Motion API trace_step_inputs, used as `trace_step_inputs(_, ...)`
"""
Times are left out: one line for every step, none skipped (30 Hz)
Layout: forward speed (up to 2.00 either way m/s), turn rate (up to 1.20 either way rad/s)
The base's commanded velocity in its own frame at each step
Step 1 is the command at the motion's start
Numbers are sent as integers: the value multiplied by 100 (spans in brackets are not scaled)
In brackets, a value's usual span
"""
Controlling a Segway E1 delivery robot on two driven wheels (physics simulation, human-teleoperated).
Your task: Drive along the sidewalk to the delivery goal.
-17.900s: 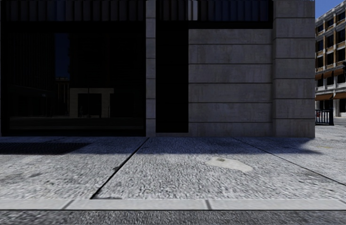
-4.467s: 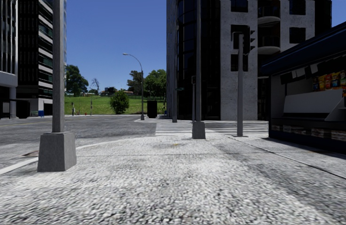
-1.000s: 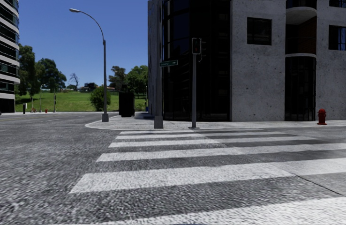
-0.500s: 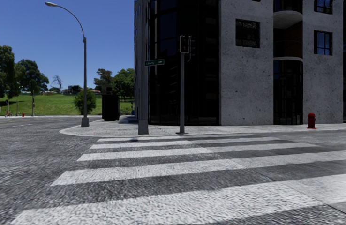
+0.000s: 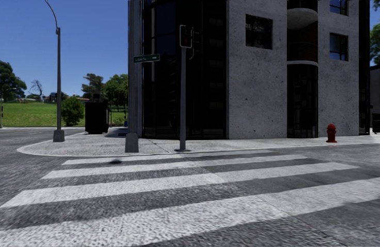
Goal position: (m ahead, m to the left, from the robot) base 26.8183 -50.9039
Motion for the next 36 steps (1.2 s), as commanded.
trace_step_inputs(200, -39)
trace_step_inputs(200, -39)
trace_step_inputs(200, -39)
trace_step_inputs(200, -39)
trace_step_inputs(200, -39)
trace_step_inputs(200, -39)
trace_step_inputs(200, -39)
trace_step_inputs(200, -39)
trace_step_inputs(200, -39)
trace_step_inputs(200, -39)
trace_step_inputs(200, -39)
trace_step_inputs(200, -39)
trace_step_inputs(200, -39)
trace_step_inputs(200, -39)
trace_step_inputs(200, -39)
trace_step_inputs(200, -39)
trace_step_inputs(200, -39)
trace_step_inputs(200, -39)
trace_step_inputs(200, -39)
trace_step_inputs(200, -39)
trace_step_inputs(200, -39)
trace_step_inputs(200, -39)
trace_step_inputs(200, -33)
trace_step_inputs(200, -28)
trace_step_inputs(200, -26)
trace_step_inputs(200, -26)
trace_step_inputs(200, 0)
trace_step_inputs(200, 0)
trace_step_inputs(200, 0)
trace_step_inputs(200, 0)
trace_step_inputs(200, 0)
trace_step_inputs(200, 0)
trace_step_inputs(200, 0)
trace_step_inputs(200, 0)
trace_step_inputs(200, 0)
trace_step_inputs(200, 0)
